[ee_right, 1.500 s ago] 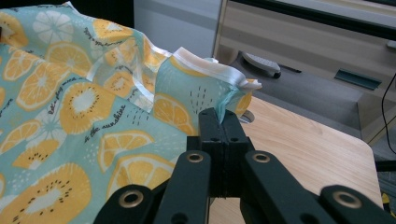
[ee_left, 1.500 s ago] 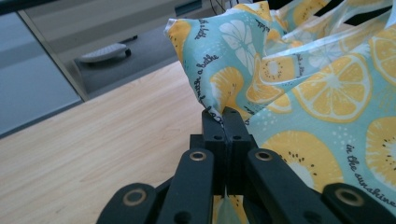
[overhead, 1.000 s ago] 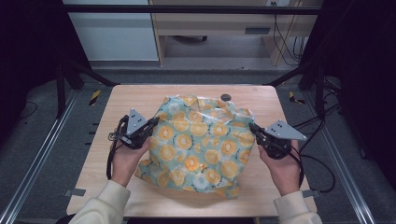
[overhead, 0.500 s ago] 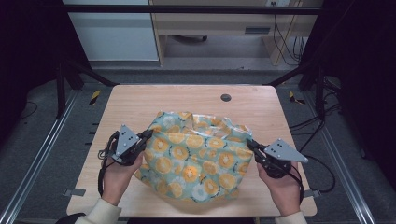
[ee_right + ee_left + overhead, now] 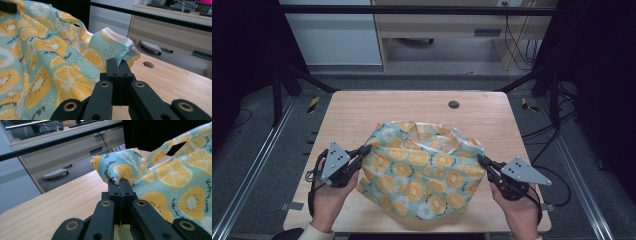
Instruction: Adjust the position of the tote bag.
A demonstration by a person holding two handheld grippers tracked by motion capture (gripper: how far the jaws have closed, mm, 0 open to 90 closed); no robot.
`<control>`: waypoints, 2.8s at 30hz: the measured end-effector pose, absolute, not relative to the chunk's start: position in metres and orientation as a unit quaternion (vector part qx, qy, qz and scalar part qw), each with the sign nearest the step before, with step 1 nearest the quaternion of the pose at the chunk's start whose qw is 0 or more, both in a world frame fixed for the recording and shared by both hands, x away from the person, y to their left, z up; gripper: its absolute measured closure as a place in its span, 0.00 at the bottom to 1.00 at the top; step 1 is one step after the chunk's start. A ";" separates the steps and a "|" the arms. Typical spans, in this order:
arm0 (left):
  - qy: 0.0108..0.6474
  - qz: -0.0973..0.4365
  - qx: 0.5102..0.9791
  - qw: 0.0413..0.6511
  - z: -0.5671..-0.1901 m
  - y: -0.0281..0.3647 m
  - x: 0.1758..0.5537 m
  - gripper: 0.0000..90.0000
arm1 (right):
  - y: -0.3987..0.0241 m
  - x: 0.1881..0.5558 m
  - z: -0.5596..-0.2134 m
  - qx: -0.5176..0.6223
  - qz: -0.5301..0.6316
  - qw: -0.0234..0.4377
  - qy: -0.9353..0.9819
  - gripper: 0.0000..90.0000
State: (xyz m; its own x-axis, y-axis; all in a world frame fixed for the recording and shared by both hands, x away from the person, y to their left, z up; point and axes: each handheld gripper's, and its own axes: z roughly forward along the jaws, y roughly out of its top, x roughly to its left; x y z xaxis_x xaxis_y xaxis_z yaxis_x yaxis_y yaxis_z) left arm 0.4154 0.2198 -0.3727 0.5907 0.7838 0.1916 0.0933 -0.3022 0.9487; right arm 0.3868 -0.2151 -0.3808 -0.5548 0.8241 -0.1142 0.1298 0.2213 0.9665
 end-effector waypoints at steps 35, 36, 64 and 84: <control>0.263 0.272 0.791 0.480 -0.435 0.246 0.377 1.00 | -0.213 0.353 -0.437 0.320 0.549 0.241 0.733 1.00; 0.259 0.270 0.794 0.479 -0.435 0.246 0.376 1.00 | -0.214 0.352 -0.437 0.317 0.551 0.238 0.734 1.00; 0.190 0.269 0.899 0.289 -0.479 0.198 0.413 1.00 | -0.196 0.385 -0.474 0.312 0.420 0.172 0.835 1.00; 0.198 0.274 0.900 0.277 -0.491 0.184 0.432 1.00 | -0.195 0.405 -0.479 0.330 0.401 0.185 0.834 0.99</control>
State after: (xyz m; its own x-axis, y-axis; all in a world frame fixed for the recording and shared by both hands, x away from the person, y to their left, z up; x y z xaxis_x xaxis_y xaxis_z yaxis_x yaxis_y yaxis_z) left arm 0.4320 0.1838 -0.4907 0.7718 0.5078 0.3828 0.2051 -0.7685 0.6060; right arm 0.4052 -0.1954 -0.4788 -0.7136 0.6993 -0.0430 0.4032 0.4601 0.7911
